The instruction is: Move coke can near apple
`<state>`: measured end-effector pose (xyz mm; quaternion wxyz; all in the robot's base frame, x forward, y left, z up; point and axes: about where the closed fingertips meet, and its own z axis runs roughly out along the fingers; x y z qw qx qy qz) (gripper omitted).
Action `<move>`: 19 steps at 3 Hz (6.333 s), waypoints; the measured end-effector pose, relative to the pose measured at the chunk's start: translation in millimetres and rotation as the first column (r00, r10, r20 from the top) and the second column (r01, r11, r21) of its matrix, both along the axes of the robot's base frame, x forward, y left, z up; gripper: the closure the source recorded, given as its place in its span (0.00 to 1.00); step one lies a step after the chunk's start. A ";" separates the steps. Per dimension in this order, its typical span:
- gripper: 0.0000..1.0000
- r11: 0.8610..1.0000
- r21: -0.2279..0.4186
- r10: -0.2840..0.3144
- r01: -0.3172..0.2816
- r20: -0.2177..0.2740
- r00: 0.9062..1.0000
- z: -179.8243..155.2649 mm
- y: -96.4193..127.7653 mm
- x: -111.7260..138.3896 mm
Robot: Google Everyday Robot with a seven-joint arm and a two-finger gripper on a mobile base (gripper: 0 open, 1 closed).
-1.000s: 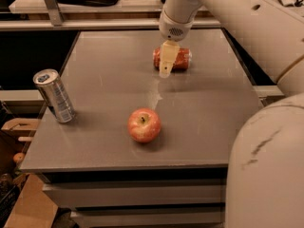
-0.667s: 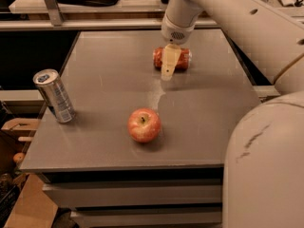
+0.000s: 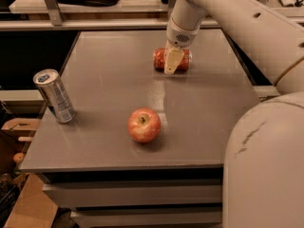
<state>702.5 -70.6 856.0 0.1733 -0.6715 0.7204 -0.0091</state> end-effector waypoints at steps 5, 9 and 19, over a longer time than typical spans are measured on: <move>1.00 0.931 -0.027 0.365 -0.364 0.081 0.928 62.9 30.5 -54.6; 1.00 0.808 0.004 0.588 -0.589 -0.058 0.807 20.9 33.6 -162.8; 0.00 0.841 -0.035 0.535 -0.540 -0.097 0.839 12.6 4.5 -150.2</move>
Offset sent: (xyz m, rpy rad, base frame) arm 0.0047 -0.0025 0.0265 0.0115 -0.0341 0.0742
